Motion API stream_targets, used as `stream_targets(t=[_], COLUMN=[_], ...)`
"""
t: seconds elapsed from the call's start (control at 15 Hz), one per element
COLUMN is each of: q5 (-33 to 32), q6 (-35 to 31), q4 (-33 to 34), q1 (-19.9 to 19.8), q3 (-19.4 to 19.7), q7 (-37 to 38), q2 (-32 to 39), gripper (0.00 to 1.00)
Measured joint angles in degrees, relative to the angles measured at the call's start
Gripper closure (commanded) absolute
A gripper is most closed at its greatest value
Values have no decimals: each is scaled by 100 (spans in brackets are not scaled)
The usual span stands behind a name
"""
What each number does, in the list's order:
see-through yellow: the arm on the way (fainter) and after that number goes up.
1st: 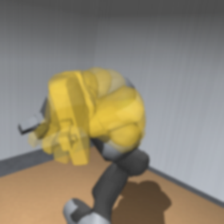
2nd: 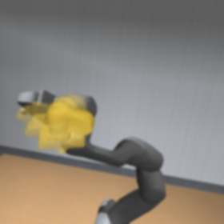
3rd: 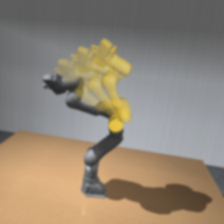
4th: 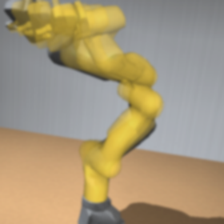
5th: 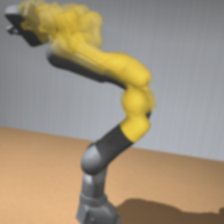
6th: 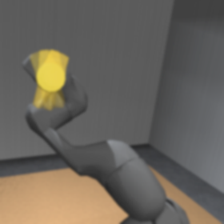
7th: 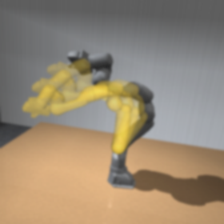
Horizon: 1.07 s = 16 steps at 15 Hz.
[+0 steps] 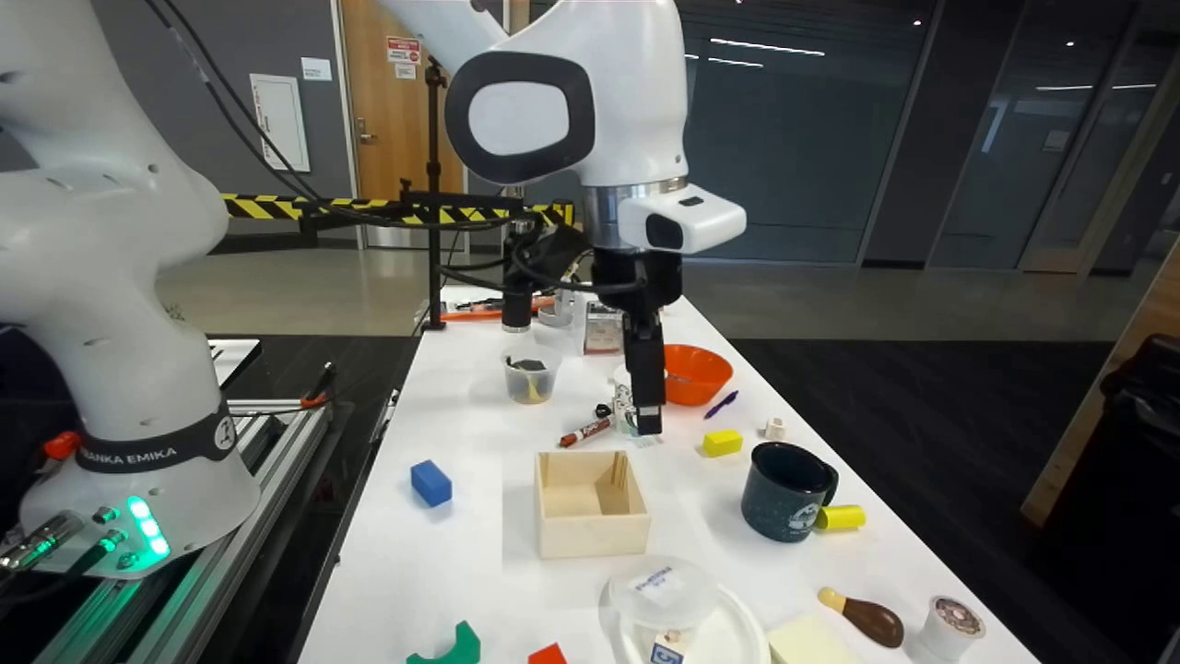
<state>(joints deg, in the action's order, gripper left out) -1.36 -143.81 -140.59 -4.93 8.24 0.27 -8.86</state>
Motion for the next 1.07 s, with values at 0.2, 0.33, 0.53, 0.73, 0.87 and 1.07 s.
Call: stream_targets(t=[0.2,0.33,0.53,0.73,0.87,1.07], q5=[599,1265,2218,2256,2256,2224], q6=[-131,-274,-403,-404,-404,-410], q4=[121,144,145,135,135,97], q1=[-10,-7,-2,-8,-7,-11], q3=[80,107,127,120,114,113], q7=[-213,-636,-1308,-1362,-1361,-1361], q2=[260,366,417,419,419,436], gripper=[0,0,0,0,0,0])
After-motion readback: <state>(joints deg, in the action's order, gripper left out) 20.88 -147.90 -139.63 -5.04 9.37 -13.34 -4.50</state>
